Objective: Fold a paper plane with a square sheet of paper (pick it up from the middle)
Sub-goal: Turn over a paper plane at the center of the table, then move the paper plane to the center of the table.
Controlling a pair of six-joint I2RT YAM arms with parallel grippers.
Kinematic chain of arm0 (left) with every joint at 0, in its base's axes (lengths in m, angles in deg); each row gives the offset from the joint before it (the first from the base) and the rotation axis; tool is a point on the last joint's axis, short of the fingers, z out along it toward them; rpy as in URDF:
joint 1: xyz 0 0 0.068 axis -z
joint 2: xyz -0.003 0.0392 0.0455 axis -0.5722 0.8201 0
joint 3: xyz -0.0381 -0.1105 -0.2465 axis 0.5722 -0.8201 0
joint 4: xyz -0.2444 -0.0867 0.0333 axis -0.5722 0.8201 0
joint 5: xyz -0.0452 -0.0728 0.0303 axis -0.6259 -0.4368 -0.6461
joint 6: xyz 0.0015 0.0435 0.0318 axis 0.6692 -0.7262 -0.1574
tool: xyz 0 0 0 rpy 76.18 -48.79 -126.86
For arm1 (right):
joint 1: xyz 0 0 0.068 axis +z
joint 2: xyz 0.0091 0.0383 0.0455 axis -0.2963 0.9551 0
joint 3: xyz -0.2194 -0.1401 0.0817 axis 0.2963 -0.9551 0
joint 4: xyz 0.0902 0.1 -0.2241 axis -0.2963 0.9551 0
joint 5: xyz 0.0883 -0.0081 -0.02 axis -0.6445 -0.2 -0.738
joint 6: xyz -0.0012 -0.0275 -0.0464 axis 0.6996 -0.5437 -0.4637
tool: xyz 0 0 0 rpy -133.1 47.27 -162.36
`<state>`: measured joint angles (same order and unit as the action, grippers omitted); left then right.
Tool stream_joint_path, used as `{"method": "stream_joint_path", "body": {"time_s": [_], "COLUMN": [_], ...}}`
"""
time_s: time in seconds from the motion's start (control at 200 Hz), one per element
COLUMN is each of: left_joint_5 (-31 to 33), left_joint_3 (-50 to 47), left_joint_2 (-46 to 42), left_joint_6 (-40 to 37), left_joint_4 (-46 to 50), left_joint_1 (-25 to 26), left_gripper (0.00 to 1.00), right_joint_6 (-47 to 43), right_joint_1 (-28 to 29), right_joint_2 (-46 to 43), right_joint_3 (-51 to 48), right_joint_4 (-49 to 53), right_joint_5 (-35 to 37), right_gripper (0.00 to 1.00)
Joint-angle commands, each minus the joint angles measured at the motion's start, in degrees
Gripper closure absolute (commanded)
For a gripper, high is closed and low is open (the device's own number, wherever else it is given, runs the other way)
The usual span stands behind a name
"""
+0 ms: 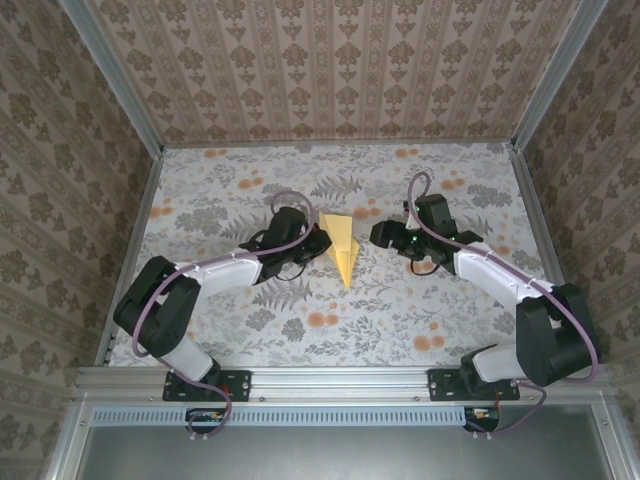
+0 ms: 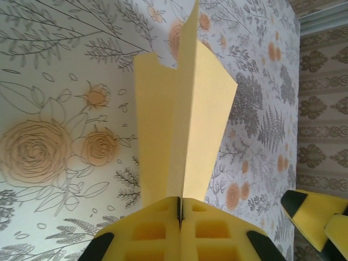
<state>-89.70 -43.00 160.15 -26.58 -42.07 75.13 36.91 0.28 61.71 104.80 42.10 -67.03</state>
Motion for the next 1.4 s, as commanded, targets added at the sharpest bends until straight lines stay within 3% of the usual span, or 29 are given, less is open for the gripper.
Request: {"method": "stream_joint_path", "body": {"time_s": [0.0, 0.16, 0.42, 0.6, 1.395], "left_joint_5": [-1.89, -1.6, -0.49, -0.66, -0.46], "left_joint_3": [-2.66, -6.12, -9.2, -10.45, -10.79], "left_joint_2": [1.89, 1.75, 0.02, -0.32, 0.01], "left_joint_6": [-0.35, -0.34, -0.7, -0.83, -0.73], "left_joint_4": [-3.16, -3.04, -1.05, -1.15, -2.03], "left_joint_1": [-1.15, -2.13, -2.79, -3.12, -3.01], "left_gripper": [1.0, 1.0, 1.0, 1.0, 1.0], "right_joint_6": [-1.24, -4.51, -5.66, -6.87, -8.12], "right_joint_1": [0.68, 4.85, 14.3, 17.9, 20.96], "right_joint_2": [3.58, 6.41, 12.37, 15.47, 24.12], "right_joint_3": [0.59, 2.64, 7.46, 11.03, 16.99], "right_joint_4": [-0.9, 0.95, 4.03, 6.32, 10.88], "right_joint_5": [-4.56, -4.88, 0.47, 2.29, 3.87], "right_gripper": [0.24, 0.26, 0.41, 0.46, 0.62]}}
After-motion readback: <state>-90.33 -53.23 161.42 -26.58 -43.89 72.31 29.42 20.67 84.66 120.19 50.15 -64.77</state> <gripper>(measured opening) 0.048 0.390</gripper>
